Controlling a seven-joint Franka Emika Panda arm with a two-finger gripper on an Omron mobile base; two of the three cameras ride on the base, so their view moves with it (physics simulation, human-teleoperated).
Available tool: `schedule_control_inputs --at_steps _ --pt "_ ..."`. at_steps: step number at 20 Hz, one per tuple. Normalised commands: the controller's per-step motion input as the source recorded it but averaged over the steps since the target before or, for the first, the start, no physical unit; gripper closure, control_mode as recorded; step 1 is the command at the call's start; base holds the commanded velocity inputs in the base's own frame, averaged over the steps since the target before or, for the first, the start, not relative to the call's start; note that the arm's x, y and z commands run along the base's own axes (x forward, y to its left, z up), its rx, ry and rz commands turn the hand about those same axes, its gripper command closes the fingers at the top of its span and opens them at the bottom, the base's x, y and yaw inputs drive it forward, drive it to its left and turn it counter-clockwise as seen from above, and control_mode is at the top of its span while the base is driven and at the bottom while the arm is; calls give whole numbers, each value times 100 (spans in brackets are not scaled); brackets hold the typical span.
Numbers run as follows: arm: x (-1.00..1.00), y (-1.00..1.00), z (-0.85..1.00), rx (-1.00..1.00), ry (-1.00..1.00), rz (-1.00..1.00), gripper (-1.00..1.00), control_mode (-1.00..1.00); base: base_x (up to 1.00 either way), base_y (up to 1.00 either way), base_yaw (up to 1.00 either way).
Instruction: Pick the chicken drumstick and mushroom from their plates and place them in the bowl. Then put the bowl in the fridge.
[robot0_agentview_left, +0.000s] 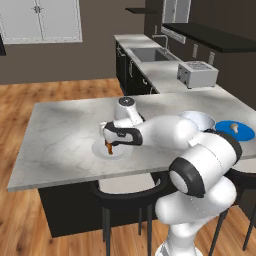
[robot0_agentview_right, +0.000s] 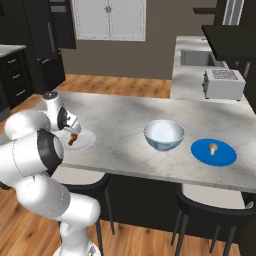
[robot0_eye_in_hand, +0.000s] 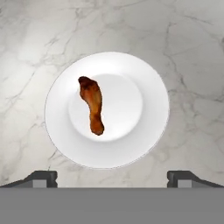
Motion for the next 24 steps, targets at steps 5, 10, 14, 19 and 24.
schedule_control_inputs --at_steps 5,10,14,19,24 --pt "40 5 -30 0 0 1 -100 -100 0 0 0" --pt "25 9 -36 0 7 1 -100 -100 0 0 0" --pt "33 13 -35 0 5 2 -100 -100 0 0 0" --pt "40 9 -31 0 8 8 -100 -100 0 0 0" --pt "32 8 -33 -3 14 9 -100 -100 0 0 0"
